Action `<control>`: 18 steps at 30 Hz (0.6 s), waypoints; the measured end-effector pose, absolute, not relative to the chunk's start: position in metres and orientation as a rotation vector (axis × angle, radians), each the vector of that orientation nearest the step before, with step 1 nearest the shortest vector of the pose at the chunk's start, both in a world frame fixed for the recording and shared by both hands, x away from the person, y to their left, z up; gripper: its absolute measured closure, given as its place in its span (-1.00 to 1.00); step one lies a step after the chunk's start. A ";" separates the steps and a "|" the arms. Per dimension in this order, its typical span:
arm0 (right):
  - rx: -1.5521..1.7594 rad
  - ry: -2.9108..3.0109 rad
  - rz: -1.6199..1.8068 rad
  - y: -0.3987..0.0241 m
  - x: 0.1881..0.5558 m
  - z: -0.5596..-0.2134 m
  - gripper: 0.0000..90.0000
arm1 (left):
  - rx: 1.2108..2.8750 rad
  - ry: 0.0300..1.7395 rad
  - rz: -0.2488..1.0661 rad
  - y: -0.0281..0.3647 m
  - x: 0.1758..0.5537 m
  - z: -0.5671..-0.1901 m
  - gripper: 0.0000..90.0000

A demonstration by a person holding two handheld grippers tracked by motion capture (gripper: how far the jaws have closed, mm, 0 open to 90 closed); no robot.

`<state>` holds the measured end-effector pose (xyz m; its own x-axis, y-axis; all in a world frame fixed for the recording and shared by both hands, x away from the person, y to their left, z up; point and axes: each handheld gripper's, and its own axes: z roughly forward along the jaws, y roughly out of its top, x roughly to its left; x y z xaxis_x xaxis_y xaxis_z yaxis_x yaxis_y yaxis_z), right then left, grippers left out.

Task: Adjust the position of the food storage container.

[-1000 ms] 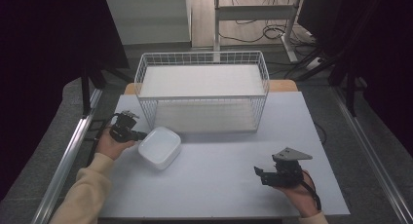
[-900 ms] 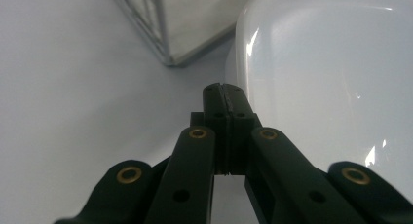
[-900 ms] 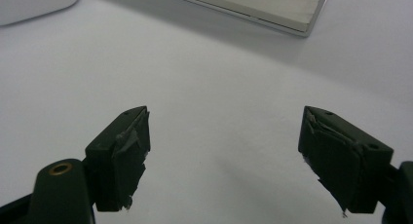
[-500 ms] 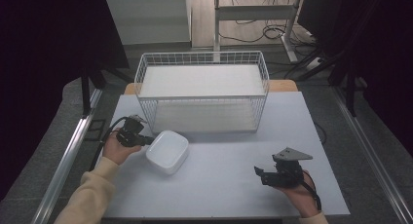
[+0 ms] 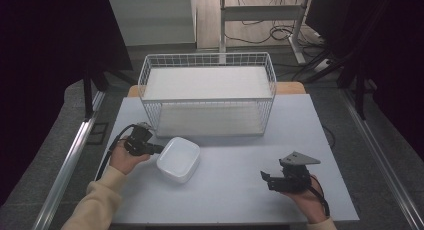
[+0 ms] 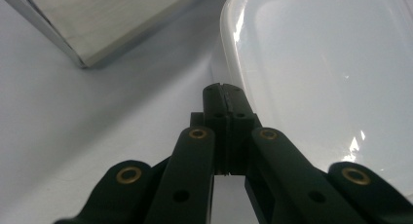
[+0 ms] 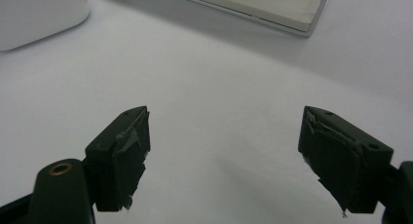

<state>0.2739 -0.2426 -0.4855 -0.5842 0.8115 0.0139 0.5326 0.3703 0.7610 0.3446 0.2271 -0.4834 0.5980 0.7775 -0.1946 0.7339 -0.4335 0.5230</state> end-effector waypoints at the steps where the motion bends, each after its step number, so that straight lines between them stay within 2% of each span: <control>1: 1.171 2.275 1.055 -0.242 0.274 -0.486 -0.57 | 2.264 1.187 0.101 0.227 0.344 -0.483 1.00; 18: 1.171 2.280 1.051 -0.241 0.274 -0.487 -0.57 | 2.268 1.099 0.051 0.201 0.320 -0.483 1.00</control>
<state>0.2738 -0.2412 -0.4865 -0.5866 0.8098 0.0111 0.5346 0.3769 0.7564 0.3196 0.2007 -0.4828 0.6548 0.7228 -0.2208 0.6994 -0.4689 0.5395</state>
